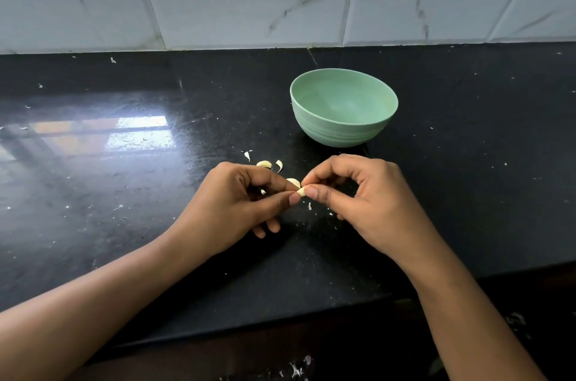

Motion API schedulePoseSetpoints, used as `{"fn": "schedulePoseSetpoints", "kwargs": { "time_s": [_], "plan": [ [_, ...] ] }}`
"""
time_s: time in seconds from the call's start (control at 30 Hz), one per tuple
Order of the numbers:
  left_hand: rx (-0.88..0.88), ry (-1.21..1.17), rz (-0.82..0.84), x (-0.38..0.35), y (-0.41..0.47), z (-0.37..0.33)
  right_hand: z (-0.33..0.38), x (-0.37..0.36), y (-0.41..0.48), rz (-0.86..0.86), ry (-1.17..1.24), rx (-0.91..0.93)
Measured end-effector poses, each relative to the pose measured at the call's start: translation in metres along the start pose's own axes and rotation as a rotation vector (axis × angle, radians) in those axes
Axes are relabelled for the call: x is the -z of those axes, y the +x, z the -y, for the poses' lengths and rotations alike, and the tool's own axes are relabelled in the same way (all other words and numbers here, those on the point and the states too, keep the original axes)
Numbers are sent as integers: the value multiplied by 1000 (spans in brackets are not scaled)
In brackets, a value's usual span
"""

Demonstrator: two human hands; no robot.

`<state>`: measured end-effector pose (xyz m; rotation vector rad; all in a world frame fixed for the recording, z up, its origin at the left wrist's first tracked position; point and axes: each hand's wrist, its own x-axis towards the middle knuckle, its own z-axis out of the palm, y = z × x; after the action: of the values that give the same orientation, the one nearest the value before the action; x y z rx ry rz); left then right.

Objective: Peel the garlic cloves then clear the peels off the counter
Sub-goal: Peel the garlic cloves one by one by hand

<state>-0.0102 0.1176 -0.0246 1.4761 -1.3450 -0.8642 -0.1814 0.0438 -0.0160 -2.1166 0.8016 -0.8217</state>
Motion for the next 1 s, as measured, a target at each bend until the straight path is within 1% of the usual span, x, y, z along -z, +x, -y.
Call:
{"fn": "schedulePoseSetpoints", "kwargs": {
  "time_s": [0.2,0.37,0.53,0.57,0.67,0.73,0.87,0.93,1.0],
  "plan": [
    [-28,14,-9,0,-3,1,7,5,1,24,-94,-16],
    [-42,78,-37,-1,-5,3,8,6,5,41,-105,-103],
    [-149,213,-75,-1,-9,2,5,-2,5,29,-115,-170],
    [-147,196,-76,-1,-9,1,3,-3,4,7,-129,-162],
    [-113,119,-80,-3,-10,-1,-4,-2,2,-131,-235,-132],
    [-108,118,-79,-3,-10,-1,-7,4,0,-166,-203,-134],
    [-77,154,-99,-1,-7,0,-7,10,-3,-143,-51,-130],
    [-62,165,-110,-1,-6,1,-6,10,-5,-93,-50,-127],
    [-51,165,-111,0,-4,3,-6,10,-6,-7,-72,-128]
  ]
}}
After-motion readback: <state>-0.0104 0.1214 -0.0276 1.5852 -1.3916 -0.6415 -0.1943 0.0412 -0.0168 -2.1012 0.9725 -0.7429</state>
